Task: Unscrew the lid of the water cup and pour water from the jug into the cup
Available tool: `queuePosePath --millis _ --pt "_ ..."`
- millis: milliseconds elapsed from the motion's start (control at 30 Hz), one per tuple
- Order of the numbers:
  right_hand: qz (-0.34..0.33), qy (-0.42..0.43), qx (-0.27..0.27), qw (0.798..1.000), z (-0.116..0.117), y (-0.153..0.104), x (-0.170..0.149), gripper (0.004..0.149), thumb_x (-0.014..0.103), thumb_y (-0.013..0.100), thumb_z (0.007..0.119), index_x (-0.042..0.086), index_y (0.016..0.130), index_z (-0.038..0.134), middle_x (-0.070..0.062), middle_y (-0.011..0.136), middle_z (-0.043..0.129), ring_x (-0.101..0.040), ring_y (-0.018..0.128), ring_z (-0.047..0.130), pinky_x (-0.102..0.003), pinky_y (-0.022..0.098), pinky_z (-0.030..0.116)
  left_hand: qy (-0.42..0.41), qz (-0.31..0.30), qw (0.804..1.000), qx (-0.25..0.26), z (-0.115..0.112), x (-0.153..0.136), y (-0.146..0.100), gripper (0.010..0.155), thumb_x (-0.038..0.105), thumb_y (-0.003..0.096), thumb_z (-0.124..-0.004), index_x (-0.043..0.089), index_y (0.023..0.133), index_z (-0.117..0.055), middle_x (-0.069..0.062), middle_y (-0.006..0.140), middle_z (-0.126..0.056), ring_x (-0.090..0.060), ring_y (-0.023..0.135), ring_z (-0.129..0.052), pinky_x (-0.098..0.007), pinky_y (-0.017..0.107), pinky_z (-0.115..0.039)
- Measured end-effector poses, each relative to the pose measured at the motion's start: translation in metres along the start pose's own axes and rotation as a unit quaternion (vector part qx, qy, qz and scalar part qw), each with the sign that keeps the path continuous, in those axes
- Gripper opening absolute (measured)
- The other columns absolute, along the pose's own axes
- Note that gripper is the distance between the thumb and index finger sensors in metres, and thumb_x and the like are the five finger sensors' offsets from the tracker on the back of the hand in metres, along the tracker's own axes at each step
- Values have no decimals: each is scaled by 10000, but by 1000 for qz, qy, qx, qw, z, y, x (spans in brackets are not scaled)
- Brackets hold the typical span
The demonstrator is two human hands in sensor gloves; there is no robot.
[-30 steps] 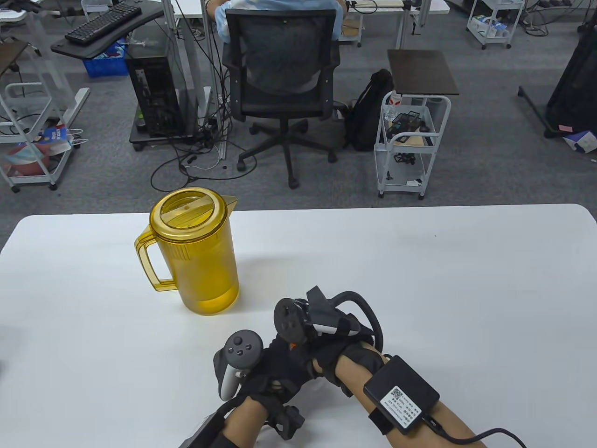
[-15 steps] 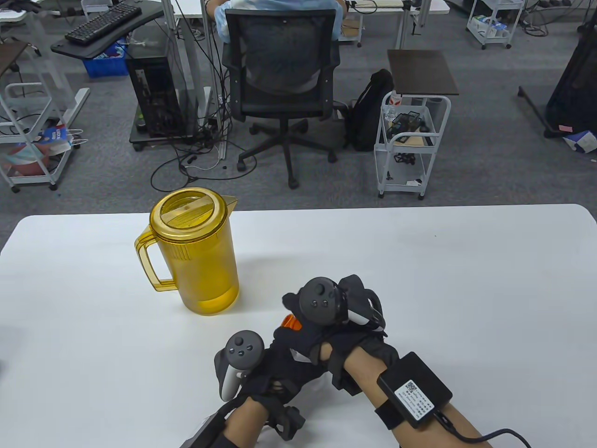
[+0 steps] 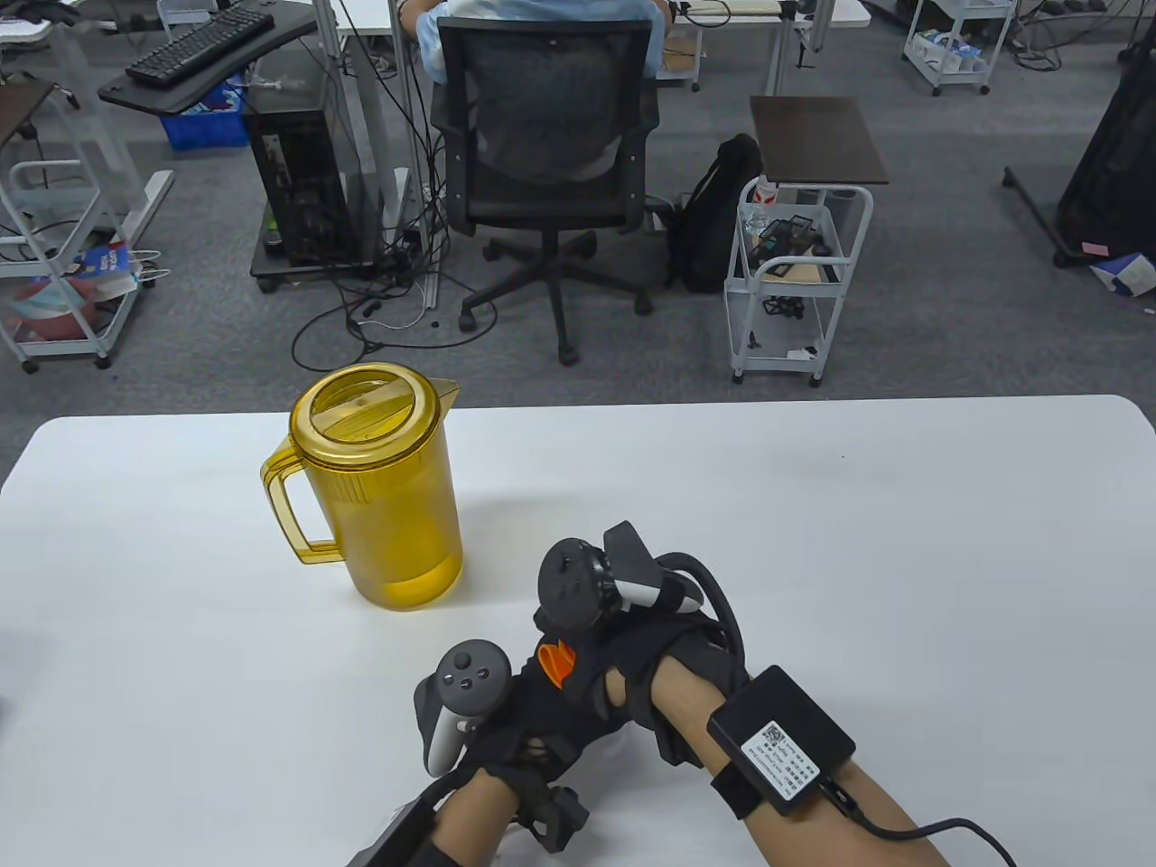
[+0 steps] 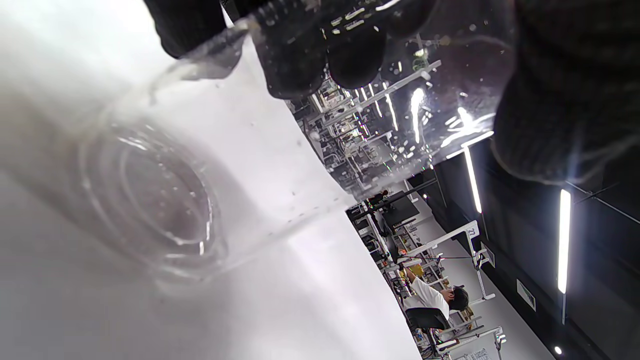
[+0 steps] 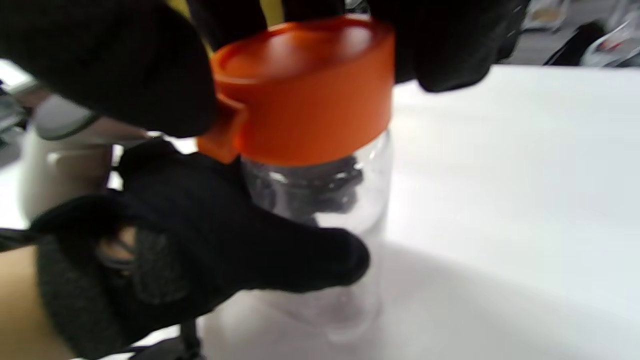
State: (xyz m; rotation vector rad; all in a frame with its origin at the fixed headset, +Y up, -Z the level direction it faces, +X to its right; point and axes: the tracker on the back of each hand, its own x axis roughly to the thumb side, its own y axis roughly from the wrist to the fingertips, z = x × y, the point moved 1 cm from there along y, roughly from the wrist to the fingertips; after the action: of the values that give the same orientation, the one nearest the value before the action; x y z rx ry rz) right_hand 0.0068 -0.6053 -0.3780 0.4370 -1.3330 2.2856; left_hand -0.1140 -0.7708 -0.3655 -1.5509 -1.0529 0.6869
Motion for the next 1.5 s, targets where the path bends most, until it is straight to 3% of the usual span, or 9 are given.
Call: queuePosePath --millis 167,267,433,533,800,1000,1200,1367,1500 --pt "-43 46 -16 998 2 2 -6 551 436 488 874 362 1006 703 -58 1182 422 -504 1050 447 -693 721 563 1 0 1000 1 0 0 0 1108 715 271 -1087 433 1124 -438 110 1163 -643 -252 1122 -766 -574 794 -644" --pt "-12 54 -68 996 -1 -2 -6 735 600 478 823 346 1102 532 -110 1191 370 -569 1019 499 -704 690 601 3 0 1000 1 0 0 0 1108 717 272 -1084 434 1124 -434 111 1163 -642 -252 1122 -765 -574 796 -642" --pt "188 -72 -128 971 -7 -7 0 875 754 442 682 118 1042 650 -234 947 770 -414 602 969 -464 400 901 5 -1 1000 1 0 0 0 1108 718 275 -1083 432 1124 -432 108 1165 -638 -254 1121 -765 -577 795 -639" --pt "183 -108 -127 969 -5 -2 9 843 723 453 718 82 1001 706 -245 857 841 -316 453 1019 -388 286 920 6 -2 1000 1 0 -1 0 1108 720 273 -1082 434 1123 -432 109 1164 -640 -255 1120 -767 -578 795 -639" --pt "22 -76 -21 997 -4 -3 21 611 416 485 879 358 1050 652 -72 1181 457 -516 1044 537 -702 707 586 5 -1 1000 -1 0 0 0 1109 718 274 -1082 433 1124 -429 108 1164 -641 -259 1122 -761 -577 794 -643" --pt "118 -67 -97 986 -13 -9 4 912 732 434 775 195 1118 502 -219 1127 503 -536 837 780 -597 567 781 5 -1 1000 -1 0 -1 0 1111 720 273 -1081 434 1124 -426 107 1166 -639 -260 1122 -762 -575 790 -656" --pt "156 -131 -90 975 -9 -2 11 901 745 419 772 111 1046 648 -240 971 751 -350 542 1009 -430 362 914 5 1 1000 -5 0 -1 1 1113 725 272 -1078 431 1124 -425 106 1168 -635 -264 1126 -755 -578 791 -654" --pt "84 -170 -43 981 -1 2 28 793 528 456 914 276 1107 538 -196 1137 499 -497 823 847 -570 584 834 3 2 1000 -5 0 -1 0 1114 726 272 -1078 427 1125 -427 104 1168 -635 -267 1125 -755 -578 790 -654" --pt "66 -161 -89 981 4 4 26 653 544 442 924 390 1014 651 -189 1131 508 -489 858 804 -565 621 815 4 2 1000 -6 0 -1 1 1112 727 271 -1077 427 1123 -430 101 1167 -638 -267 1124 -756 -577 789 -655"
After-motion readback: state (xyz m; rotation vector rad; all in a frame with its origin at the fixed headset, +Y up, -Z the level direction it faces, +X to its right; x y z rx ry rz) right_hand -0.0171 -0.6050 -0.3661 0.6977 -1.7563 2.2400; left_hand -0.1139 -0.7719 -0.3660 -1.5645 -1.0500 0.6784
